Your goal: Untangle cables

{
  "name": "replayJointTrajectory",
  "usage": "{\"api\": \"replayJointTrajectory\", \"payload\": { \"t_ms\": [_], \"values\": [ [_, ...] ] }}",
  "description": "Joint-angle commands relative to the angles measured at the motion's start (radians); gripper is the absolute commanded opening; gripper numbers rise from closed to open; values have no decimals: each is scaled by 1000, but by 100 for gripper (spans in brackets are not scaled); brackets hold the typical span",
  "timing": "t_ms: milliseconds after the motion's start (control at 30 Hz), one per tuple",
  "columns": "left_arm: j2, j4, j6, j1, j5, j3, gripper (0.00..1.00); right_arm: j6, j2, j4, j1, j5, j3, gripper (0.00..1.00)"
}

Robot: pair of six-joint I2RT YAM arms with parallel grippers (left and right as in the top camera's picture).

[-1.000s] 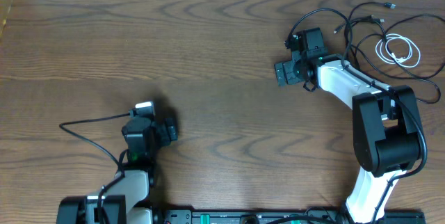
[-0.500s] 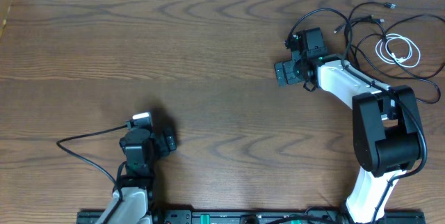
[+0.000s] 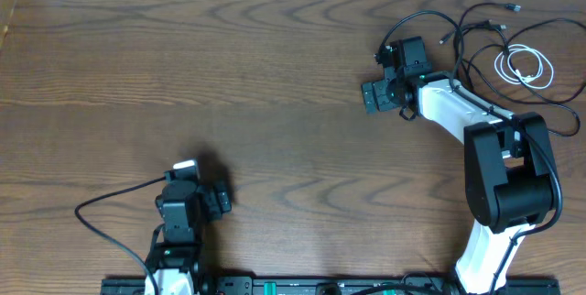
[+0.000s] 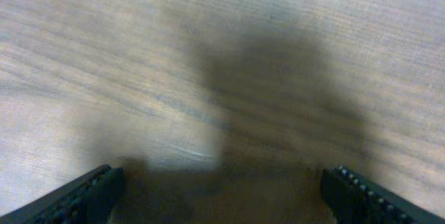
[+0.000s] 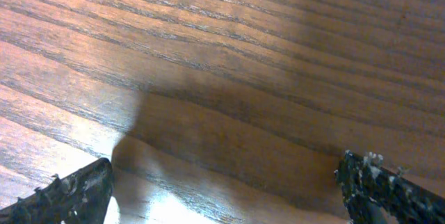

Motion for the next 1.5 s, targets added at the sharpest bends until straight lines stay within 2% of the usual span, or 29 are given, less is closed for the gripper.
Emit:
{"api": "replayJointTrajectory", "payload": {
  "t_ms": [0,33,200,533,700,1200,1467],
  "values": [
    [-151,-62,8,5,-9,-24,96,9,24,-3,3,5,-11,99],
    [-253,-63,14,7,-13,-24,96,9,24,-3,3,5,-11,99],
    [-465,-63,19,42,7,-24,96,10,24,-3,3,5,-11,99],
    [-546,-64,19,42,22,-23,96,10,24,-3,3,5,-11,99],
    [-754,-63,47,42,21,-23,96,10,24,-3,3,5,-11,99],
    [-748,-64,88,28,22,-23,96,9,24,-6,3,5,-11,99],
    [-748,-61,100,-133,-5,-23,96,9,24,-8,3,5,-11,99]
  ]
}}
